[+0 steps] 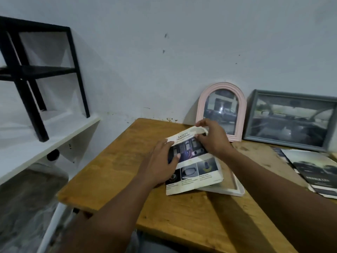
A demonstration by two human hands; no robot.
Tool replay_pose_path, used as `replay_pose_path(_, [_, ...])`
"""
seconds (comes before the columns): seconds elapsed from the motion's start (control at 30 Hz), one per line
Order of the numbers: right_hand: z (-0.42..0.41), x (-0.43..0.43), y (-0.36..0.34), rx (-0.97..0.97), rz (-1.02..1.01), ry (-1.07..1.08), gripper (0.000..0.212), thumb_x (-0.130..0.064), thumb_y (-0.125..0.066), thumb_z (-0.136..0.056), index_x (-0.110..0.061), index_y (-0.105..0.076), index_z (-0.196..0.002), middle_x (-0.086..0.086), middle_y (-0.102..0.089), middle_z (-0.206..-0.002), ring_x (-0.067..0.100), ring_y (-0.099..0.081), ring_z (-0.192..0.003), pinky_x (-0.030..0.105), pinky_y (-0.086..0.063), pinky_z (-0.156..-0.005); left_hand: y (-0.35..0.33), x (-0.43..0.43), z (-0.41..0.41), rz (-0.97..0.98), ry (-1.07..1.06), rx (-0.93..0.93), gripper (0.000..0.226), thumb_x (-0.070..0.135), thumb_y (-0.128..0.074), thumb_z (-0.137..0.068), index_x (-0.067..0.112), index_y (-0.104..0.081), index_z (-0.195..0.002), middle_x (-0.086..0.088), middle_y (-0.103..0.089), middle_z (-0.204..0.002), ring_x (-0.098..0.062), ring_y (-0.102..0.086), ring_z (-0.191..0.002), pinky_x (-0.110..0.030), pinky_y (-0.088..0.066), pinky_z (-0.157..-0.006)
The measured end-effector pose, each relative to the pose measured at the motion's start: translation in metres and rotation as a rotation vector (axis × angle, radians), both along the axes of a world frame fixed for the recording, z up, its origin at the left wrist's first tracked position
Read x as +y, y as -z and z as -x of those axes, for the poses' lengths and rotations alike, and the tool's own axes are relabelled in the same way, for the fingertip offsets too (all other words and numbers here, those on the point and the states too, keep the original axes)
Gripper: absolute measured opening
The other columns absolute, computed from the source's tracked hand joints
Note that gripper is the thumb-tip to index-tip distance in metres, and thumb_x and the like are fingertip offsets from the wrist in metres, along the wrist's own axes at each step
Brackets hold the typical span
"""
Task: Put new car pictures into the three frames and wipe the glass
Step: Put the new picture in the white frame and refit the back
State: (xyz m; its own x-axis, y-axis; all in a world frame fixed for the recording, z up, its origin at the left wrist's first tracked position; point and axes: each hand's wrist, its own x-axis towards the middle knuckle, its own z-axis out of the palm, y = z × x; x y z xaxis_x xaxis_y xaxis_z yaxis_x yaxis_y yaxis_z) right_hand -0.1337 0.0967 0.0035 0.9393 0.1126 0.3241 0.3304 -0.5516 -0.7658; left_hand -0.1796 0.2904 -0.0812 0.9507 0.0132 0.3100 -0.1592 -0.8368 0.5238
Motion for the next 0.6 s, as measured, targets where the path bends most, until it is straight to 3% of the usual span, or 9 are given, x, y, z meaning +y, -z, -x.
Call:
replay_pose_path(0.1, [-0.01, -0.056, 0.003, -0.007, 0.084, 0.104, 0.029, -0.007, -0.07, -0.089, -0.017, -0.06, -0.115, -0.001, -0.057, -0.112, 0.007, -0.057, -0.082, 0.008, -0.043, -0.053, -0.003, -0.039, -0.011, 0.03, 0.07, 0.02, 0.062, 0.055, -0.05, -0.099, 0.032, -0.034, -0.154, 0.007, -0.028, -0.162, -0.017, -0.033, -0.145, -0.045, -0.039, -0.115])
replay_pose_path(0.23, [-0.023, -0.096, 0.026, 0.061, 0.144, 0.165, 0.025, -0.008, -0.07, -0.089, -0.018, -0.062, -0.11, 0.0, -0.061, -0.112, 0.018, -0.06, -0.1, 0.018, -0.045, -0.064, 0.002, -0.066, -0.018, 0.002, 0.153, 0.109, 0.057, 0.049, -0.053, -0.1, 0.03, -0.04, -0.152, 0.009, -0.035, -0.157, -0.016, -0.038, -0.141, -0.044, -0.041, -0.113])
replay_pose_path(0.33, [-0.027, -0.097, 0.049, 0.075, 0.216, 0.175, 0.02, -0.009, -0.072, -0.088, -0.019, -0.066, -0.105, 0.003, -0.067, -0.107, 0.02, -0.061, -0.097, 0.032, -0.053, -0.078, 0.011, -0.069, -0.017, -0.001, 0.171, 0.162, 0.052, 0.046, -0.058, -0.098, 0.028, -0.049, -0.145, 0.01, -0.043, -0.151, -0.013, -0.045, -0.133, -0.042, -0.046, -0.108])
replay_pose_path(0.43, [-0.026, -0.083, 0.068, 0.082, 0.286, 0.155, 0.018, -0.015, -0.068, -0.089, -0.026, -0.067, -0.103, 0.0, -0.07, -0.103, 0.02, -0.065, -0.093, 0.044, -0.055, -0.085, 0.01, -0.066, -0.013, 0.197, 0.103, 0.154, 0.045, 0.039, -0.064, -0.098, 0.027, -0.054, -0.141, 0.011, -0.049, -0.144, -0.008, -0.048, -0.122, -0.036, -0.051, -0.102])
replay_pose_path(0.5, [-0.025, -0.073, 0.074, 0.043, 0.368, 0.163, 0.016, -0.018, -0.066, -0.091, -0.029, -0.068, -0.103, -0.002, -0.069, -0.107, 0.02, -0.063, -0.101, 0.042, -0.051, -0.088, 0.007, -0.064, -0.012, 0.302, 0.056, 0.123, 0.04, 0.034, -0.066, -0.097, 0.026, -0.057, -0.136, 0.009, -0.053, -0.137, -0.007, -0.05, -0.117, -0.031, -0.053, -0.097])
replay_pose_path(0.6, [-0.024, -0.064, 0.076, -0.027, 0.499, 0.195, 0.014, -0.024, -0.061, -0.093, -0.03, -0.068, -0.104, -0.004, -0.064, -0.12, 0.022, -0.048, -0.123, 0.043, -0.033, -0.098, 0.008, -0.063, -0.01, 0.257, 0.093, 0.084, 0.037, 0.03, -0.067, -0.096, 0.026, -0.058, -0.132, 0.01, -0.054, -0.133, -0.005, -0.053, -0.113, -0.009, -0.043, -0.083])
